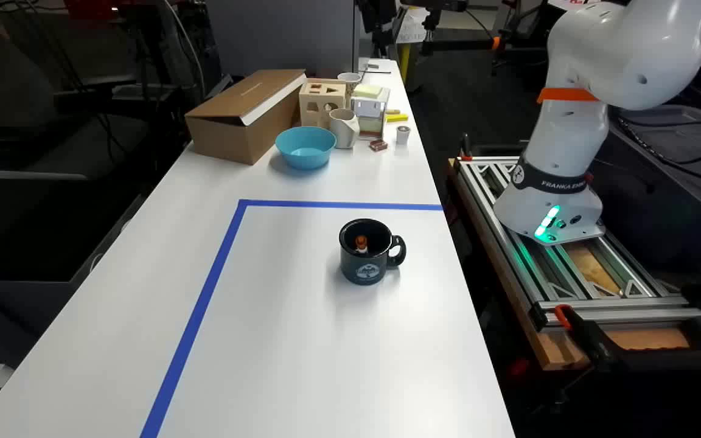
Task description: Remove the marker from the cup and put it on the table
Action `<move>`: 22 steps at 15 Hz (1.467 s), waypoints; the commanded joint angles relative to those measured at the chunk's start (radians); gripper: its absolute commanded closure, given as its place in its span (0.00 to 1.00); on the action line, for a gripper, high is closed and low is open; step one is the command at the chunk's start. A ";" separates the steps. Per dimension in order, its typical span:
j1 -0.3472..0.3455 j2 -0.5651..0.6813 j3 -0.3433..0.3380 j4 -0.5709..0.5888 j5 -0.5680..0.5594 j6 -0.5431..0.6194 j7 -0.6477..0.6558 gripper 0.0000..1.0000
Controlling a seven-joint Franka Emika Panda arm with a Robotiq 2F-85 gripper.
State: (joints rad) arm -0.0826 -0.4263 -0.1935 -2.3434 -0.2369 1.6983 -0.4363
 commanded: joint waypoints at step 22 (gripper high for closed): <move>0.125 0.375 0.127 0.028 0.329 0.145 -0.249 0.00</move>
State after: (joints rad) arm 0.0318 -0.1023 -0.1051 -2.3354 0.0696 1.8430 -0.6496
